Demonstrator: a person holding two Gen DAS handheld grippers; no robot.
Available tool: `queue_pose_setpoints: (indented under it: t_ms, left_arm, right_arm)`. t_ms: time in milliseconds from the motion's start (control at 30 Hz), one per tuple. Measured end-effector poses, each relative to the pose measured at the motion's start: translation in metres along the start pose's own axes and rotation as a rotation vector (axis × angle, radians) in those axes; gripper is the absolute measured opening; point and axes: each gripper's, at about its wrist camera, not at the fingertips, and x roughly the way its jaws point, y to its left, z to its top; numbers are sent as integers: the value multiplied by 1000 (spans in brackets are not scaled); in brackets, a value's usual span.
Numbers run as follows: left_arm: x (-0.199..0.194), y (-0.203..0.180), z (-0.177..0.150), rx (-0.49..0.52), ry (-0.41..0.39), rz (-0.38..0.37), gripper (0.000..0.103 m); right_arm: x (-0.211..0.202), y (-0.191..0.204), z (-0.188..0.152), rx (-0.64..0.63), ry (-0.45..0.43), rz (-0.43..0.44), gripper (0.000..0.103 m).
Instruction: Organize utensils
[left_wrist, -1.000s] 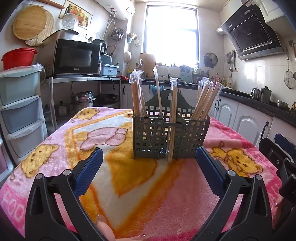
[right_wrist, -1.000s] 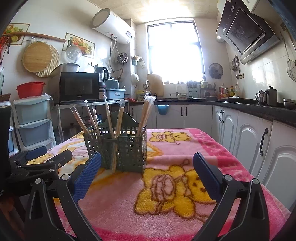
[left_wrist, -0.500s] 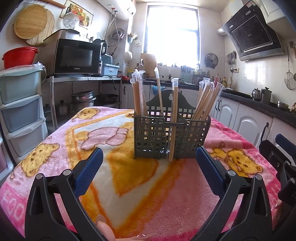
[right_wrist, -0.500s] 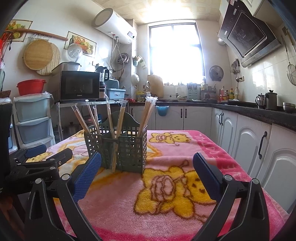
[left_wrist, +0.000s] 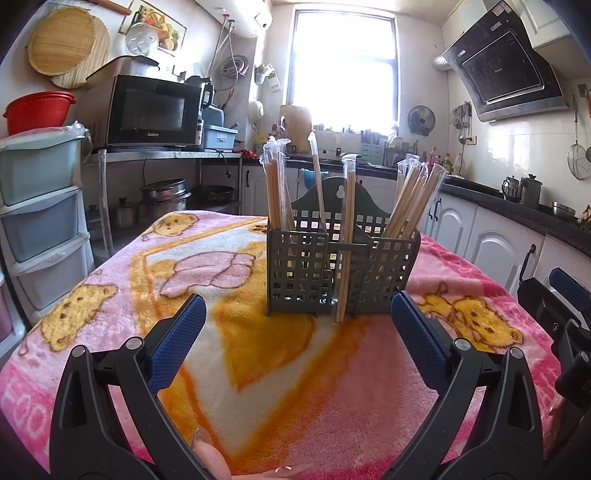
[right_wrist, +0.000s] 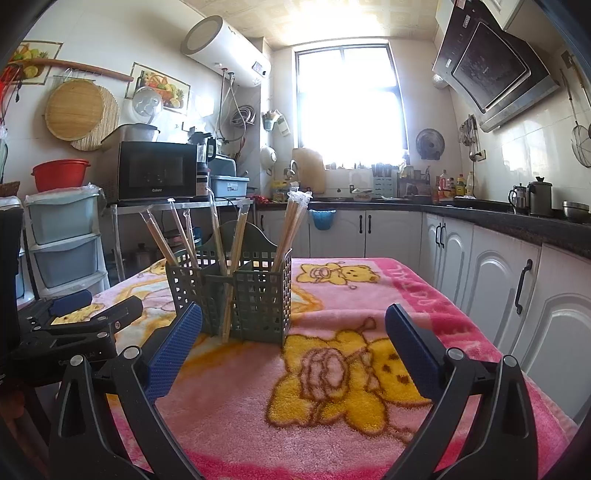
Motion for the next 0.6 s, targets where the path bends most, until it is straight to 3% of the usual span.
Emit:
queue_pose_setpoints:
  t_ms: [600]
  left_arm:
    - [5, 1, -1, -3, 23, -18, 93]
  right_arm:
    - [2, -1, -1, 3, 16, -5, 97]
